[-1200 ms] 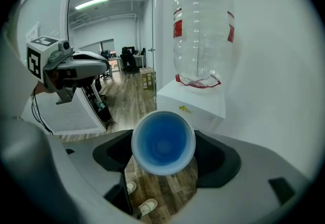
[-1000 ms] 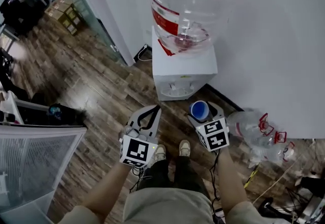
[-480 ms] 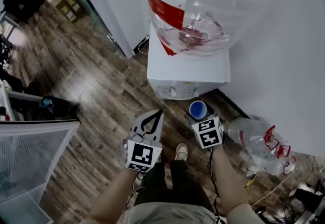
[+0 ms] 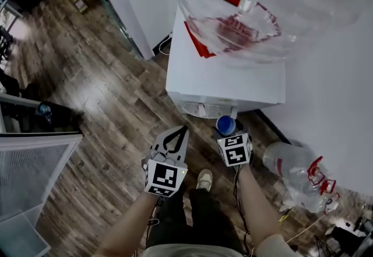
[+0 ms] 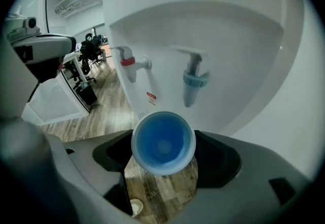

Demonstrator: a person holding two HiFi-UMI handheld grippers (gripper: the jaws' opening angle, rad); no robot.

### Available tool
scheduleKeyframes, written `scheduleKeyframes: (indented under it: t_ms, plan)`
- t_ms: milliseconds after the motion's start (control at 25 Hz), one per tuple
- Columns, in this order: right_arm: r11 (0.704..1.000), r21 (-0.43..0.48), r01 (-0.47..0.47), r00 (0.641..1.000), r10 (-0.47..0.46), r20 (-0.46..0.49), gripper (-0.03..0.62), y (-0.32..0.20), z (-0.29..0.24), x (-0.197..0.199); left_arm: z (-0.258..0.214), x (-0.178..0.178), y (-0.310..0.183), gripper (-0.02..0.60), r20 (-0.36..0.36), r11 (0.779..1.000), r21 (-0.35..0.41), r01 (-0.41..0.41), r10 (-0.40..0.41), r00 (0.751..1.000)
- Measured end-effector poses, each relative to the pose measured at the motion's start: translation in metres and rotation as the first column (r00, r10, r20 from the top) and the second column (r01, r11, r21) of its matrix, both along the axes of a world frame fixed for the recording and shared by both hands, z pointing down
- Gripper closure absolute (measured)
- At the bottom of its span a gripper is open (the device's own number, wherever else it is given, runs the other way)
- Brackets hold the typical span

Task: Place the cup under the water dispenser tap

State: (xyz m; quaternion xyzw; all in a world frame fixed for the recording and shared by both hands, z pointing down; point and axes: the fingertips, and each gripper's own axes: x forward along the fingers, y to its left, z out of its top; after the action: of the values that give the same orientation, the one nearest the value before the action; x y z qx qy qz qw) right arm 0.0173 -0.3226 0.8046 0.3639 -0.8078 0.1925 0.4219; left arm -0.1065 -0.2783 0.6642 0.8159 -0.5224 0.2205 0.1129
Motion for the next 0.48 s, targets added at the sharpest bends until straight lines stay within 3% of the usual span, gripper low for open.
scheduleKeyframes:
  t_ms: [480]
  plan:
    - [0.995, 0.056, -0.082, 0.996, 0.080, 0.029, 0.221, -0.043, 0.063, 0.003, 0.052, -0.004, -0.012, 0.575, 0.005, 1.000, -0.012, 0.006, -0.006, 1.000]
